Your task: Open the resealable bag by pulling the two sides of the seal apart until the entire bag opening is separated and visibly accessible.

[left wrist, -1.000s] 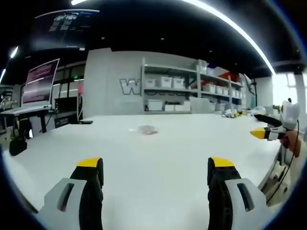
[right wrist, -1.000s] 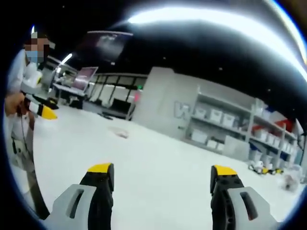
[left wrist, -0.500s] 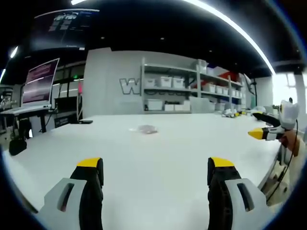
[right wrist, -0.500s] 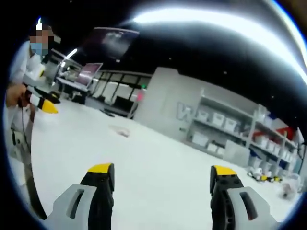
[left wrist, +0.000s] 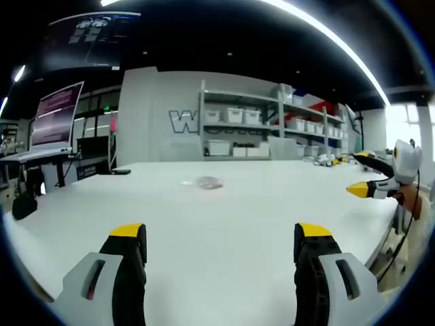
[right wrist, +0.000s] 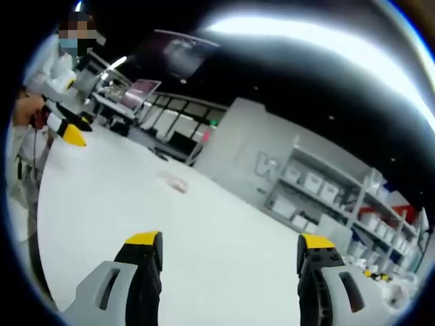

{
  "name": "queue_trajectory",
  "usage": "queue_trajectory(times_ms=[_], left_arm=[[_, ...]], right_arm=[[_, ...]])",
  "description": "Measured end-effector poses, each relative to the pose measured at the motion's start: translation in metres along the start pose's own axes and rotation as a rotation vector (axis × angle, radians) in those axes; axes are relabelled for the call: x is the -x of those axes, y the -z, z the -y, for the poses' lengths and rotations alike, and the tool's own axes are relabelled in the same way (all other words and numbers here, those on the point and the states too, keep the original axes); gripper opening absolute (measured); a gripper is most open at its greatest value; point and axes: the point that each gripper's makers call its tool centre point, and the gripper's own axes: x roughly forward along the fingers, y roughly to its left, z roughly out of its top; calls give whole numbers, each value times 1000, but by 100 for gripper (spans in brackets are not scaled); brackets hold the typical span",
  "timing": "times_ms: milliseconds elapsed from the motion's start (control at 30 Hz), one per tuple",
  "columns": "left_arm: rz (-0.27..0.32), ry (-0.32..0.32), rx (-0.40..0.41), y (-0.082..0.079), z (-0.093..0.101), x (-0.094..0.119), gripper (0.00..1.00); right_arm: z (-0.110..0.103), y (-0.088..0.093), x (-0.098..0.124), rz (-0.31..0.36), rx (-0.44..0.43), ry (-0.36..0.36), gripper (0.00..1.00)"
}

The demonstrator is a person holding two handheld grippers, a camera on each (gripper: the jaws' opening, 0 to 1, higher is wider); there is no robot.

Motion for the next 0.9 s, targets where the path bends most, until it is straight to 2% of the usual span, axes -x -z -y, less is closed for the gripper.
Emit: queue_trajectory(times_ms=[900], left_arm=[[-1, -1, -2, -1, -1, 1, 88]], right_arm=[[-14, -10, -27, 15, 111, -80, 79]])
